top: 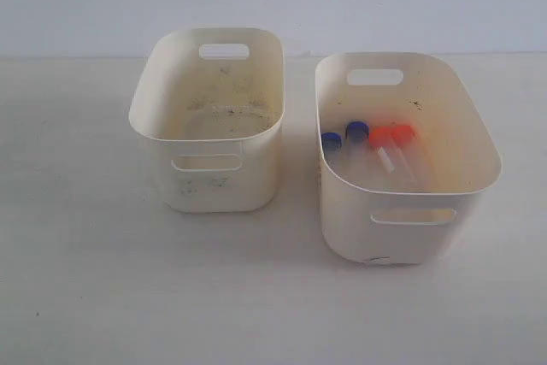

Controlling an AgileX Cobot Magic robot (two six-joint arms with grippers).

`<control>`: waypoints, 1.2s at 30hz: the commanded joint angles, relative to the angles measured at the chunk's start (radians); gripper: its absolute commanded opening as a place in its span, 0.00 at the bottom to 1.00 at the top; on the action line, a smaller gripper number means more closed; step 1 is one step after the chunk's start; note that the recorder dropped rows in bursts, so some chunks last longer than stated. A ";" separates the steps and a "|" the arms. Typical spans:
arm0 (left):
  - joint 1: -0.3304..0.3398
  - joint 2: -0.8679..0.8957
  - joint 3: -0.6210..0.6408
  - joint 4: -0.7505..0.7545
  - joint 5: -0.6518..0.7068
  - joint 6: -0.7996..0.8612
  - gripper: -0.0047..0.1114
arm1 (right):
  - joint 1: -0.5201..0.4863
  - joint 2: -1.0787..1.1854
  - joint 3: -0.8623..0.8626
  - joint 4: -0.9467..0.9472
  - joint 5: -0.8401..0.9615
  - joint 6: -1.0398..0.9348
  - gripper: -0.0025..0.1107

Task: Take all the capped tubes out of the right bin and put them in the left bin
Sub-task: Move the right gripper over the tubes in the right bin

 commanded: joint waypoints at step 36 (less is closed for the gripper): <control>-0.007 0.004 -0.002 -0.003 -0.011 -0.004 0.08 | -0.005 0.696 -0.888 0.258 0.627 -0.304 0.03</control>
